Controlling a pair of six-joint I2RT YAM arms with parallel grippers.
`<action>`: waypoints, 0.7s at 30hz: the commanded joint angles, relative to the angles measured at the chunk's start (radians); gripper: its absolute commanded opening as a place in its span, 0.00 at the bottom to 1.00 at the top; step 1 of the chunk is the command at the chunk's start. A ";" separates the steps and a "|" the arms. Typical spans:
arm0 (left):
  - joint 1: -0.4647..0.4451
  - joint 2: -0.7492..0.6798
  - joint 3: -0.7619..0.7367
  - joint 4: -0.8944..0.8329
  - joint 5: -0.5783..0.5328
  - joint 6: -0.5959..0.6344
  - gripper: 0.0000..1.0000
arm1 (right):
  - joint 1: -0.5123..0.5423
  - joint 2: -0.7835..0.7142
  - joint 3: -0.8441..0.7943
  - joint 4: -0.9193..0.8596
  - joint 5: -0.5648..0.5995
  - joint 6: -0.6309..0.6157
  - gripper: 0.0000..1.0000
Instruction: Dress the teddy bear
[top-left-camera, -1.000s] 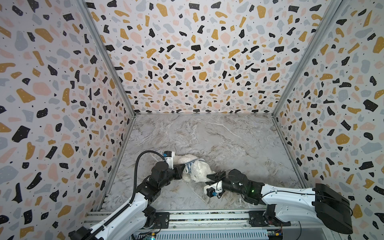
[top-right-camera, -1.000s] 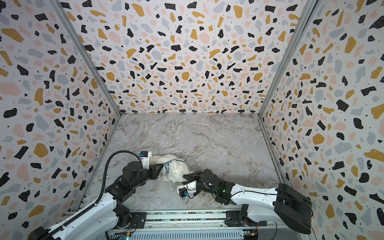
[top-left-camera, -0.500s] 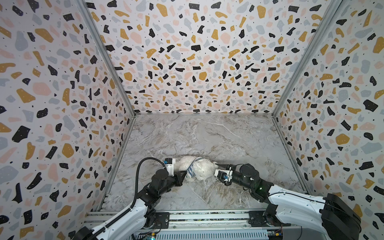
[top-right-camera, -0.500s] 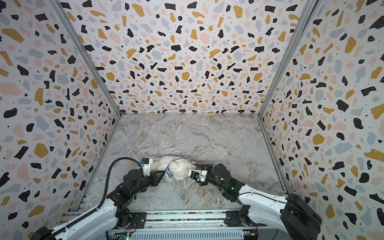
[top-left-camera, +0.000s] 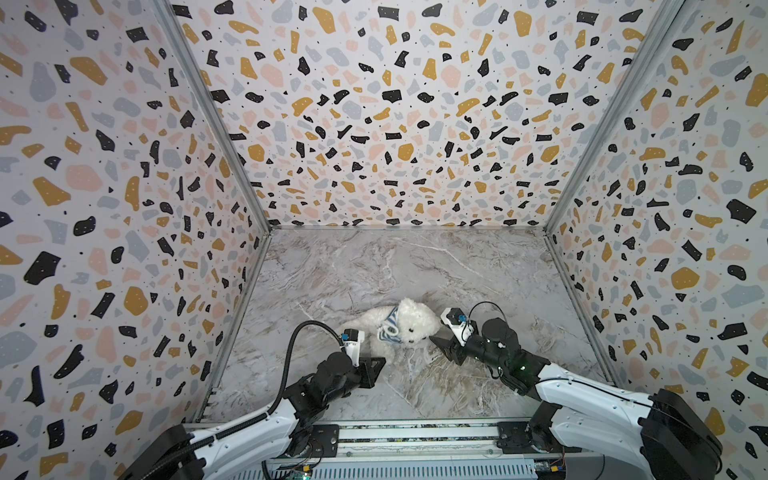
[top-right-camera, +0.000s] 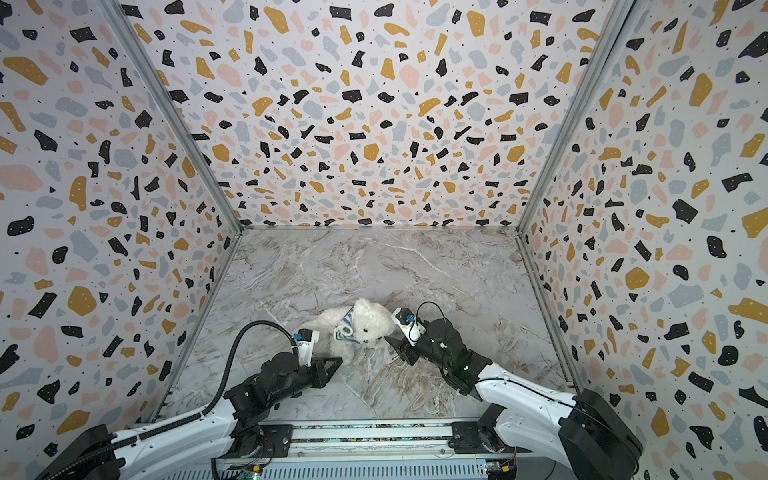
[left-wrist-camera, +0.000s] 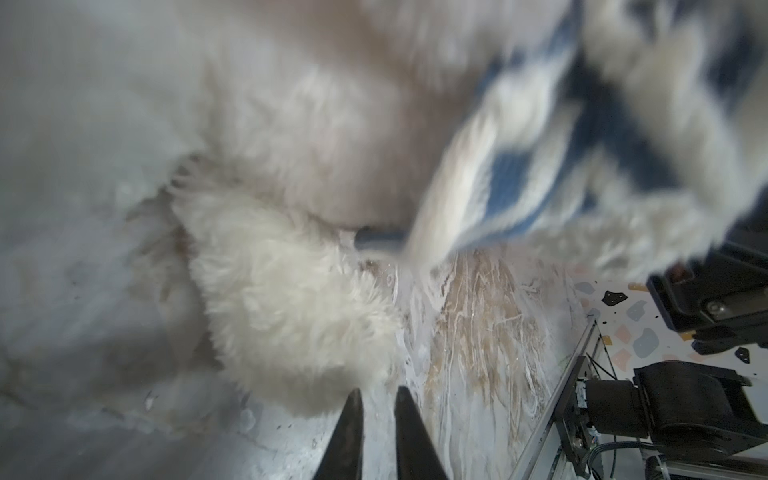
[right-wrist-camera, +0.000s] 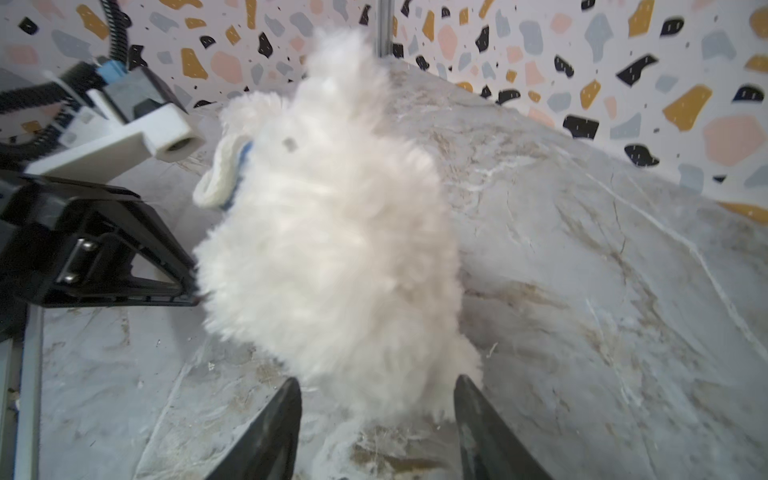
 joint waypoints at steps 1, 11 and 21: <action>-0.028 0.009 0.011 0.055 -0.039 -0.005 0.18 | -0.009 -0.022 0.006 -0.034 -0.006 0.072 0.58; -0.037 -0.011 0.075 -0.027 -0.089 0.021 0.21 | -0.045 -0.021 0.064 -0.107 0.041 0.098 0.59; -0.036 0.030 0.284 -0.180 -0.119 0.210 0.41 | -0.186 0.029 0.136 -0.165 0.002 0.199 0.61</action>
